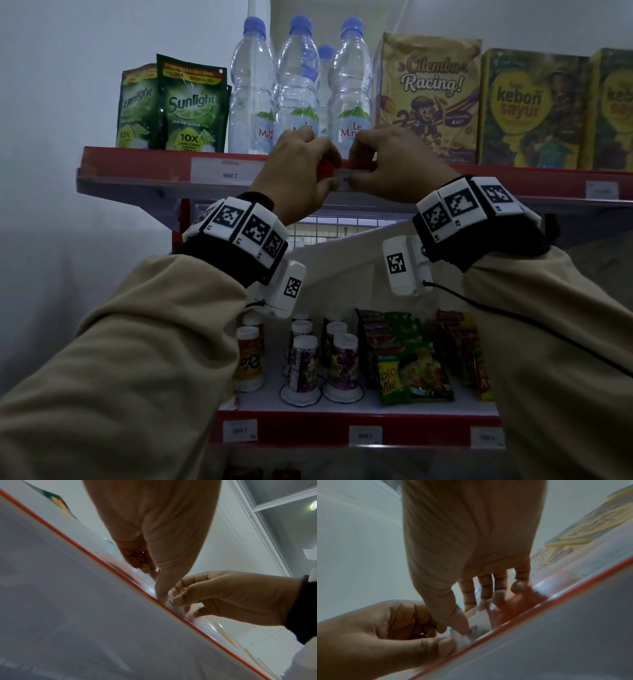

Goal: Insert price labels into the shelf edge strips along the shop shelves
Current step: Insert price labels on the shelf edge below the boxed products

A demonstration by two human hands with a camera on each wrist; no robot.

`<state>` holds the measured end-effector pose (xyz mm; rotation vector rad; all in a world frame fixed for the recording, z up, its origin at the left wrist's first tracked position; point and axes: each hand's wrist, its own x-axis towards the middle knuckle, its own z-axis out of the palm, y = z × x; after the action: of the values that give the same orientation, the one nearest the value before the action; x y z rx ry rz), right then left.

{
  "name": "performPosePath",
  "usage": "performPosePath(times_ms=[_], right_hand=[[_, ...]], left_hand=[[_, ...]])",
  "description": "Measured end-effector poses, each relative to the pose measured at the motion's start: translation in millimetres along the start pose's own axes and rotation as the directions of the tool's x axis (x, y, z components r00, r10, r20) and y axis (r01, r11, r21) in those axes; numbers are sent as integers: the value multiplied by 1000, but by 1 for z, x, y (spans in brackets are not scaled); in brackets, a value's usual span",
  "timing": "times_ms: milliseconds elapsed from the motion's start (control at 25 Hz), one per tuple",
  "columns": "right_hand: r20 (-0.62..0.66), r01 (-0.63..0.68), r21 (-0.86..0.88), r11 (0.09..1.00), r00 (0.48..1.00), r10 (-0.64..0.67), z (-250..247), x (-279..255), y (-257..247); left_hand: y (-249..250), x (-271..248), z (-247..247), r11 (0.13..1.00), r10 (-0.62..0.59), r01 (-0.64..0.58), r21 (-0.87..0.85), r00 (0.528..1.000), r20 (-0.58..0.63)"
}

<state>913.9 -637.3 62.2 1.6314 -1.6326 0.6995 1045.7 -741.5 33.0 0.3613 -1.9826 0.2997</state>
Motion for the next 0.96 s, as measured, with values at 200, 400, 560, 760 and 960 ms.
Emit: performPosePath(times_ms=[200, 400, 560, 760, 960], right_hand=[[67, -29, 57, 998, 997, 25, -6, 8, 0], [29, -109, 205, 973, 994, 105, -10, 9, 6], [-199, -97, 636, 766, 938, 284, -6, 3, 4], [-126, -102, 855, 508, 910, 395, 3, -7, -11], [-95, -77, 891, 448, 932, 349, 11, -14, -19]], left_hand=[[0, -1, 1, 1000, 1, -1, -1, 1000, -10], [-3, -1, 2, 999, 5, -7, -40, 999, -37], [-3, 1, 2, 989, -30, 20, -145, 997, -66], [0, 5, 3, 970, -64, 33, -243, 991, -121], [-1, 8, 5, 960, -61, 15, -280, 986, -156]])
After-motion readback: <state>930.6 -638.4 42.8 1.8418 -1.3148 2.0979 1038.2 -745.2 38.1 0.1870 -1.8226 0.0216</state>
